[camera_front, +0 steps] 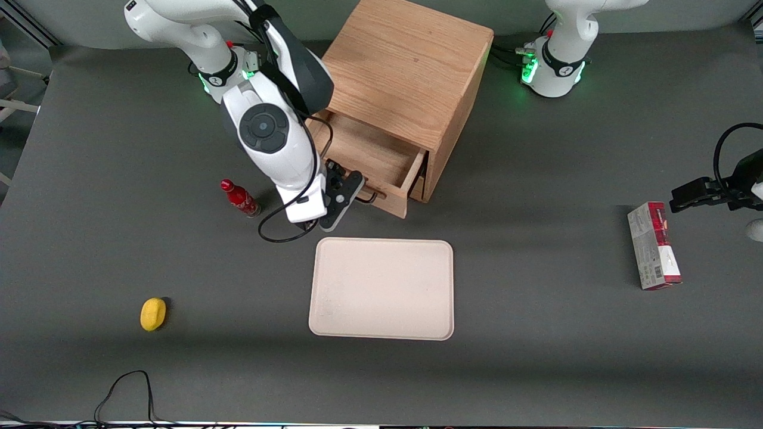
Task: Open upper drawer
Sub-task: 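Pull the upper drawer outward by its handle with the right gripper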
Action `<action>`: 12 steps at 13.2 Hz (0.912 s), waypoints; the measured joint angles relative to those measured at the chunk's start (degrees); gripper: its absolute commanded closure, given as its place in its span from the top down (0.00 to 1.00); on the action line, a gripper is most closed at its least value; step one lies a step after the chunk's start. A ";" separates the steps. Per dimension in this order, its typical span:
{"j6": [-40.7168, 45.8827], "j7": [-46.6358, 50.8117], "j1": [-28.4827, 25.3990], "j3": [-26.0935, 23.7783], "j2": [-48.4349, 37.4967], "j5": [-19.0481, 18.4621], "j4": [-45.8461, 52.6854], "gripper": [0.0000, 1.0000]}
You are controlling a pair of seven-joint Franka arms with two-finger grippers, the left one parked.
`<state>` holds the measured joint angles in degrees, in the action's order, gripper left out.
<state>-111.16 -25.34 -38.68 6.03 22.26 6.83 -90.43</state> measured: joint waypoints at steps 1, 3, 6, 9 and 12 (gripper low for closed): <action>0.00 -0.01 0.30 0.00 0.29 0.00 0.33 1.00; 0.00 -0.01 0.54 0.00 1.29 0.00 1.40 1.00; 0.00 -0.01 0.94 0.01 2.96 0.00 3.31 1.00; 0.00 -0.01 2.23 0.06 4.43 0.00 5.35 1.00; 0.00 -0.01 3.86 0.10 5.94 0.00 7.43 1.00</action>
<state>-111.16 -25.35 -34.82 6.12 28.20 6.83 -83.00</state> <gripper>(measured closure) 0.000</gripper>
